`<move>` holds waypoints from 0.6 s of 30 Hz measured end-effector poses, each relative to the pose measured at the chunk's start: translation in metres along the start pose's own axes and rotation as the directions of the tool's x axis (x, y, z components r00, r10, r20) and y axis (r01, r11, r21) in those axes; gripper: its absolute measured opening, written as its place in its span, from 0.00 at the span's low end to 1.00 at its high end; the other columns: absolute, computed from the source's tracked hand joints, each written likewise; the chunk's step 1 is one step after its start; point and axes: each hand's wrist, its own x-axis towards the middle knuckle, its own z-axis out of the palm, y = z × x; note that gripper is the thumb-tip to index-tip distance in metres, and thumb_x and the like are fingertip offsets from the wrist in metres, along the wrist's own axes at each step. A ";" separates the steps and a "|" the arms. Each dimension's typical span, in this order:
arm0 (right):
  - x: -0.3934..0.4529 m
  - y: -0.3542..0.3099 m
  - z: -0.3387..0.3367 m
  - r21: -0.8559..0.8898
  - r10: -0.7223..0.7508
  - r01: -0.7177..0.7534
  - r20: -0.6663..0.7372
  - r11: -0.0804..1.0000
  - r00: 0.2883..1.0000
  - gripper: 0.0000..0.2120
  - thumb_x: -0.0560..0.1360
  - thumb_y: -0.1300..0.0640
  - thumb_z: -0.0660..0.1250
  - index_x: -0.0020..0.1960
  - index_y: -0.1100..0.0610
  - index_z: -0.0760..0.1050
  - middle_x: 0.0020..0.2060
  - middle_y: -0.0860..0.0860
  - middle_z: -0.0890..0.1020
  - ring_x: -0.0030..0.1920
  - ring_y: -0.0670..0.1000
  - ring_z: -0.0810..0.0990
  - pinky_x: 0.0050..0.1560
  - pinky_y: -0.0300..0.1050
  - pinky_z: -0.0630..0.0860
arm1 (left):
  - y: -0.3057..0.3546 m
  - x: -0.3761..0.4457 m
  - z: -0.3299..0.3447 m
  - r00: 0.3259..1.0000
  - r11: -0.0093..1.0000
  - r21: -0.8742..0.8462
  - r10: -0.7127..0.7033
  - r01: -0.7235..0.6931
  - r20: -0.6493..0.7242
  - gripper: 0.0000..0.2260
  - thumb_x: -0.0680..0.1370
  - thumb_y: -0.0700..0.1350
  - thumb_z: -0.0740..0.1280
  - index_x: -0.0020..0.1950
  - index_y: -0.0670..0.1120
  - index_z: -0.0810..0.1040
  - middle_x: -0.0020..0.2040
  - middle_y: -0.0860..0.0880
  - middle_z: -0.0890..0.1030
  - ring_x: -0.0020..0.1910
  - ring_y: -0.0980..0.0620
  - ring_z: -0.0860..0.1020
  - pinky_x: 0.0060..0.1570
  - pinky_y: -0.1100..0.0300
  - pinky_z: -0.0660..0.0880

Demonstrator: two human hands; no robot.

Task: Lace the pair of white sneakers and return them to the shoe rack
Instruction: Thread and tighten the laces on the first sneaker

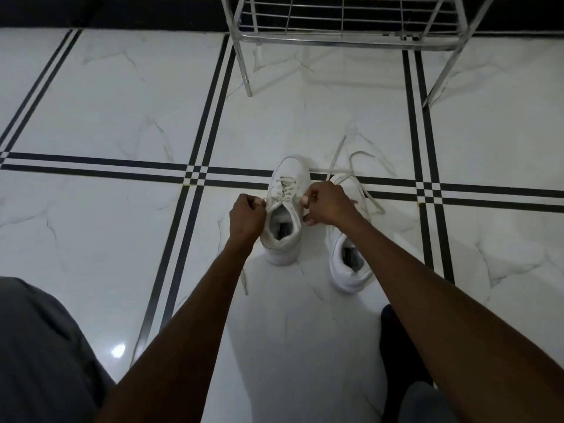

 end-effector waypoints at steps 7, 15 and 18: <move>-0.003 0.003 0.013 -0.108 -0.073 0.059 -0.131 0.992 0.989 0.12 0.68 0.66 0.71 0.36 0.51 0.73 0.48 0.58 0.85 0.51 0.60 0.83 0.51 0.57 0.82 | -0.008 -0.002 -0.012 0.999 0.999 -0.004 0.037 -0.037 0.030 0.07 0.78 0.31 0.62 0.55 0.37 0.76 0.54 0.45 0.86 0.54 0.49 0.82 0.50 0.58 0.77; -0.007 0.006 0.008 0.077 0.031 -0.026 -0.069 0.997 0.997 0.05 0.68 0.67 0.74 0.44 0.62 0.81 0.46 0.56 0.86 0.48 0.55 0.84 0.54 0.52 0.83 | -0.011 -0.003 -0.017 0.990 0.991 -0.130 -0.006 0.025 0.139 0.09 0.77 0.30 0.60 0.50 0.42 0.74 0.53 0.44 0.86 0.56 0.47 0.83 0.61 0.49 0.80; -0.007 0.004 0.004 0.045 0.023 -0.023 -0.012 0.999 1.000 0.03 0.71 0.65 0.73 0.41 0.58 0.80 0.45 0.56 0.84 0.51 0.58 0.85 0.56 0.54 0.83 | -0.009 -0.004 -0.023 0.983 0.994 -0.108 0.025 -0.006 0.181 0.09 0.78 0.29 0.58 0.51 0.41 0.73 0.55 0.42 0.86 0.57 0.46 0.84 0.63 0.47 0.79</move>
